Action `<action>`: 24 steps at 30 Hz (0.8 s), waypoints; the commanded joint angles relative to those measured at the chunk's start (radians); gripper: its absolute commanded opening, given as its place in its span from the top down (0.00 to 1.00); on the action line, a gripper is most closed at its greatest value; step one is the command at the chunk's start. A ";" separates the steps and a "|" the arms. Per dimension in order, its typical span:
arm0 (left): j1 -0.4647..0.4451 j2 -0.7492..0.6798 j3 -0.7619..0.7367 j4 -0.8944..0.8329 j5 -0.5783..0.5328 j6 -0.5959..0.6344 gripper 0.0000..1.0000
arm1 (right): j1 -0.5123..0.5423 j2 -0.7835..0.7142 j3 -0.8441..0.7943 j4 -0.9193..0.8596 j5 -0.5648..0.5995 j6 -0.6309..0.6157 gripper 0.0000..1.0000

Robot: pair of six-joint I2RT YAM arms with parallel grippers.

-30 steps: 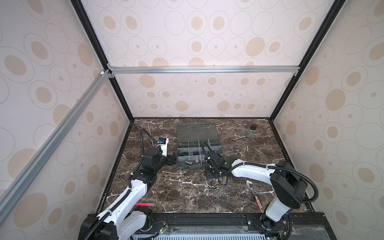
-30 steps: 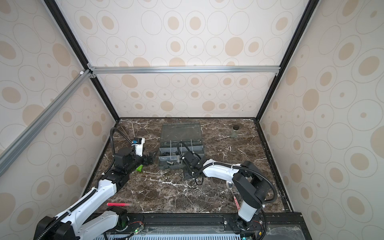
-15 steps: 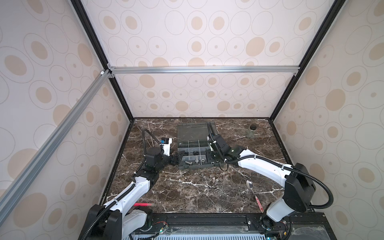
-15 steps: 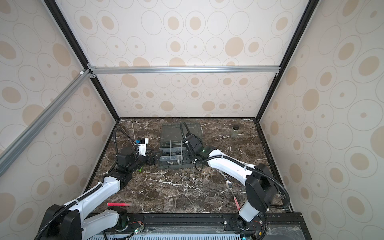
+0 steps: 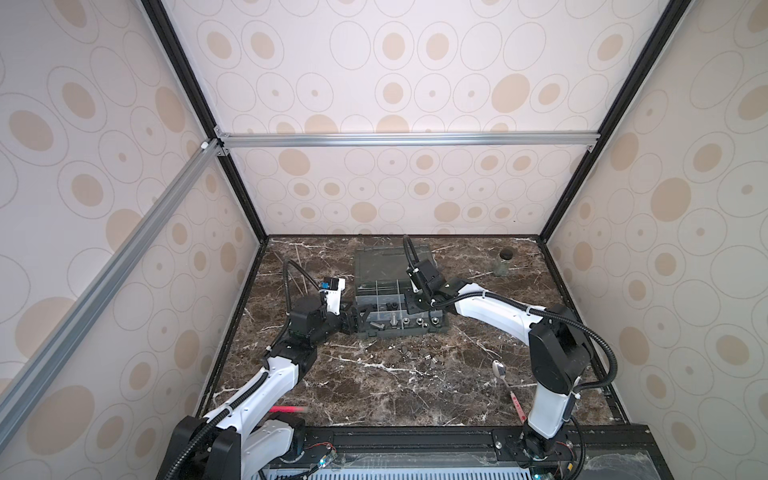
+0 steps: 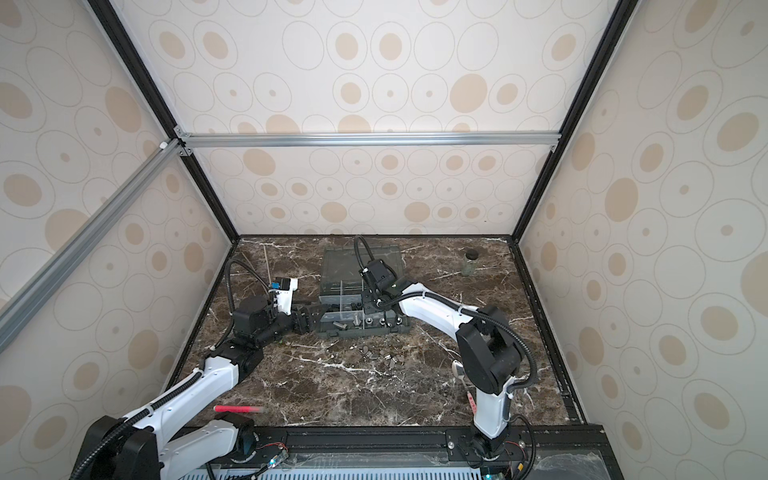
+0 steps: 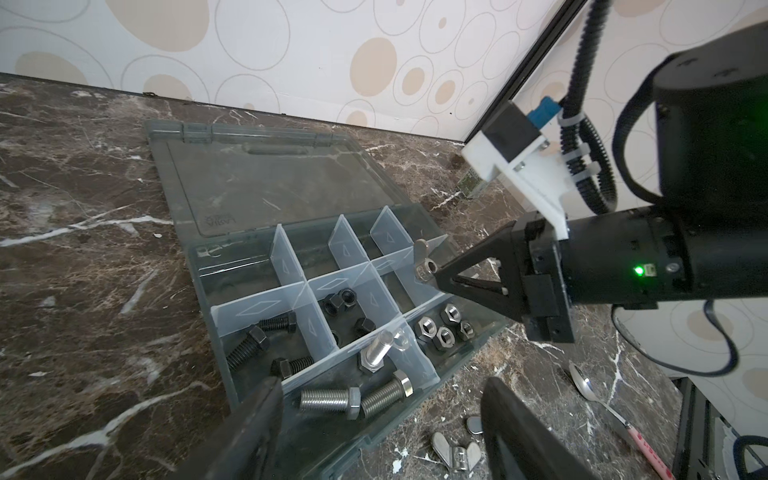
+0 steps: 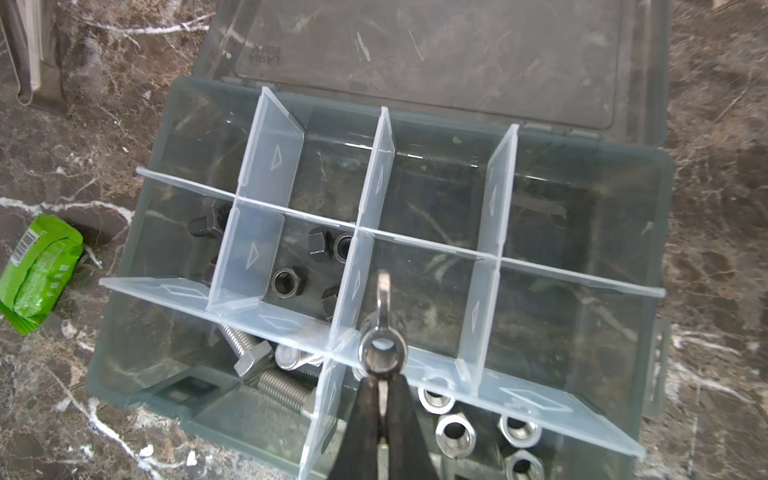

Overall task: Sort the screws and nuts into containers
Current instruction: 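Carry the wing nut with the right gripper and release it into a compartment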

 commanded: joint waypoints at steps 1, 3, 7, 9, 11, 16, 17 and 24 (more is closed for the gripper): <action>-0.014 -0.020 -0.011 -0.010 0.022 -0.019 0.25 | -0.008 0.018 0.032 -0.011 -0.017 -0.003 0.95; -0.019 -0.026 -0.015 -0.009 0.022 -0.030 0.25 | -0.010 0.022 0.031 -0.012 -0.016 0.003 0.93; -0.033 -0.034 -0.028 0.028 0.040 -0.090 0.25 | -0.011 0.023 0.030 -0.013 -0.009 0.009 0.84; -0.047 -0.037 -0.030 0.037 0.039 -0.104 0.25 | -0.014 0.022 0.031 -0.017 -0.007 0.012 0.79; -0.061 -0.041 -0.027 0.035 0.034 -0.108 0.25 | -0.014 0.019 0.029 -0.018 -0.004 0.014 0.76; -0.095 -0.049 -0.030 0.022 0.025 -0.115 0.25 | -0.015 -0.011 0.012 -0.017 0.002 0.014 0.74; -0.104 -0.051 -0.031 0.018 0.021 -0.114 0.25 | -0.015 -0.020 0.003 -0.015 0.002 0.015 0.74; -0.157 -0.049 -0.044 0.008 -0.001 -0.126 0.26 | -0.015 -0.096 -0.055 -0.009 0.004 0.028 0.73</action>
